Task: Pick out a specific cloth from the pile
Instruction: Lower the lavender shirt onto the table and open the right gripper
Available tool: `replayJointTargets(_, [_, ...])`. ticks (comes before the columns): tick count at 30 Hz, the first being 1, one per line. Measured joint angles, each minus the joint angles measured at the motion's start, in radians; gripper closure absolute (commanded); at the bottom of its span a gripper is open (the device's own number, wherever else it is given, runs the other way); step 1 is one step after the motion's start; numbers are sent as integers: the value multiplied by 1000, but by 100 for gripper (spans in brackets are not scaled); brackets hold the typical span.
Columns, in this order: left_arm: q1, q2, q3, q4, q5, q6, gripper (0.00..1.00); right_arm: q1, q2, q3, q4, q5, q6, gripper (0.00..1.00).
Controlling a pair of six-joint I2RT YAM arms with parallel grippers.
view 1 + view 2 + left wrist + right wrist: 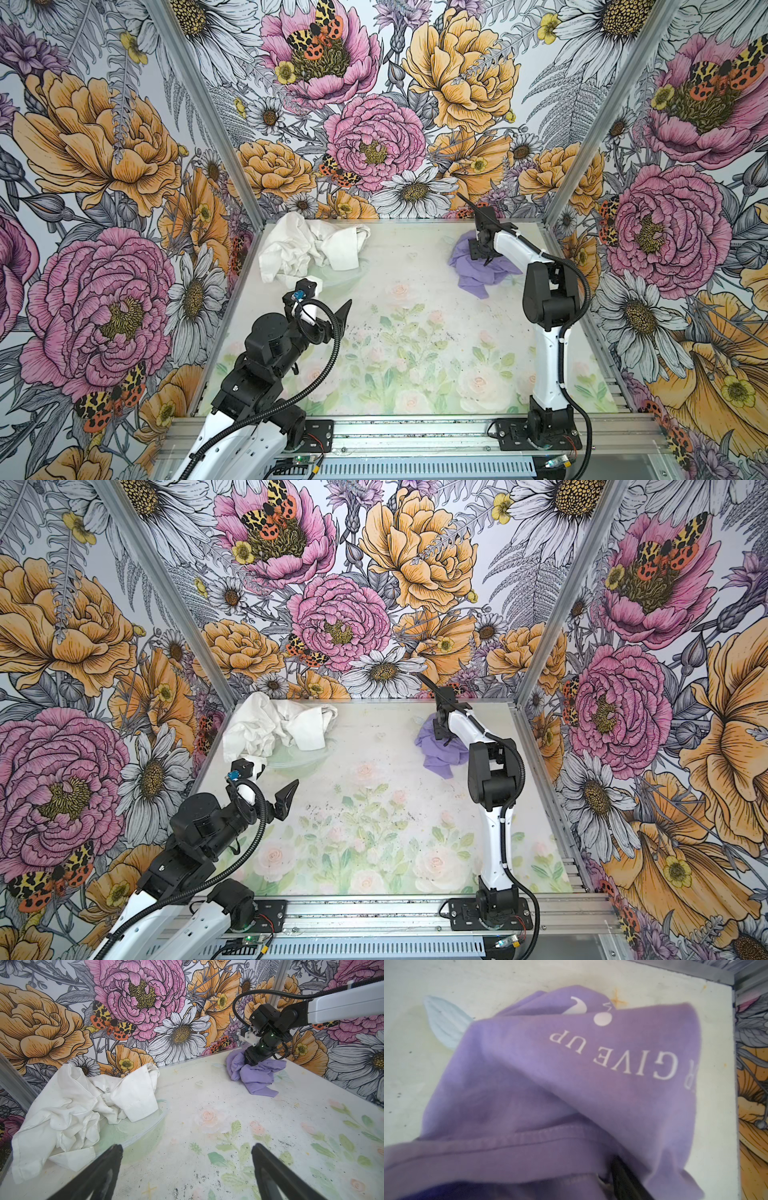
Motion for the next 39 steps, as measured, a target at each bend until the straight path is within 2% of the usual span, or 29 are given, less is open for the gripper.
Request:
replayJointTargets(9, [8, 0, 0, 0, 0, 0, 1, -105, 7, 7, -23, -18, -3, 57])
replayJointTargets(16, [12, 0, 0, 4, 1, 0, 1, -112, 21, 41, -40, -58, 6, 62])
replayJointTargets(31, [12, -6, 0, 7, 0, 0, 1, -113, 76, 81, -98, -142, 5, 63])
replayJointTargets(39, [12, -6, 0, 7, 0, 0, 1, -113, 113, 144, -162, -164, -7, 59])
